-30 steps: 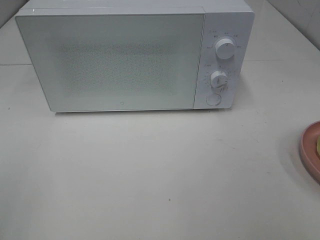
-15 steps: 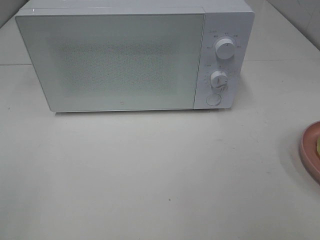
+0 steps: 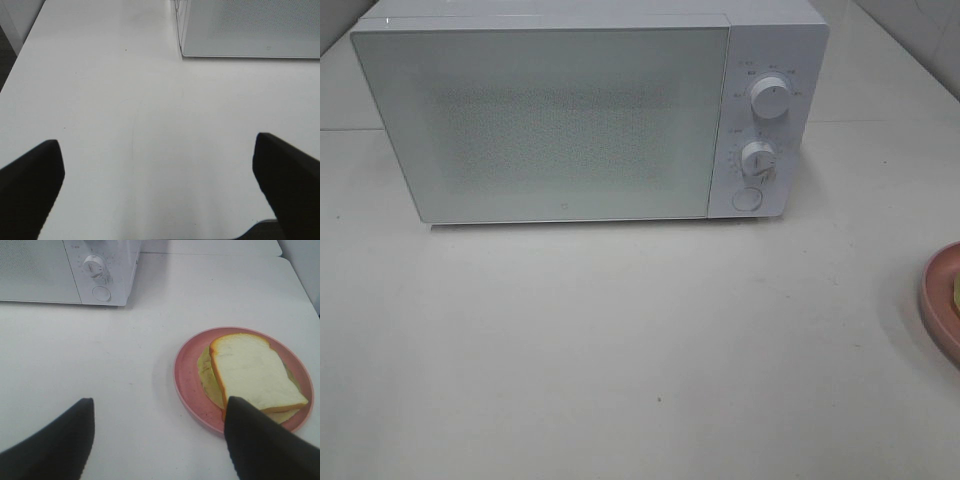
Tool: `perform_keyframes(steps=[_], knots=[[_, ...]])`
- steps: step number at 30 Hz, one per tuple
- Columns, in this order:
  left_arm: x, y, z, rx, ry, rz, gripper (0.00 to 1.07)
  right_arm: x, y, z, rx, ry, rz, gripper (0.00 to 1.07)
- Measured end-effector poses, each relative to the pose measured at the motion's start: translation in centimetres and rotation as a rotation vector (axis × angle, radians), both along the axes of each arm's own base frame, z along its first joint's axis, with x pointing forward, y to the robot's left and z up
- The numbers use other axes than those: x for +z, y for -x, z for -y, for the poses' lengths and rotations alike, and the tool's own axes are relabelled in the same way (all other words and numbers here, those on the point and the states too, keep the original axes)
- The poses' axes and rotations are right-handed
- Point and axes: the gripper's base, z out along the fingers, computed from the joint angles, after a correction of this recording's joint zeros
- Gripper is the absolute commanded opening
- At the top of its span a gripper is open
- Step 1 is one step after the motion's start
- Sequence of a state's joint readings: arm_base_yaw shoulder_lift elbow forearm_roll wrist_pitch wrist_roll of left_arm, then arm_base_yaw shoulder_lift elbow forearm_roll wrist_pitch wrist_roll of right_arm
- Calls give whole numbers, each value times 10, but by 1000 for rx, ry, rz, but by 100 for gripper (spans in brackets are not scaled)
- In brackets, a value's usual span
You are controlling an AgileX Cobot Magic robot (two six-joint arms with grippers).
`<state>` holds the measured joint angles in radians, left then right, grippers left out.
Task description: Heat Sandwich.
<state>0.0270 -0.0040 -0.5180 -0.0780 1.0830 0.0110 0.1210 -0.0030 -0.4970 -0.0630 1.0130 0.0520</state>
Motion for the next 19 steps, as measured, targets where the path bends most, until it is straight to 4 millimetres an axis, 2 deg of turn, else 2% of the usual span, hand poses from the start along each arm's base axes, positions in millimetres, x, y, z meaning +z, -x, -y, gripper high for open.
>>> perform_keyframes(steps=[19], knots=[[0, 0, 0, 0, 0, 0, 98, 0, 0, 0, 0, 0, 0, 70]])
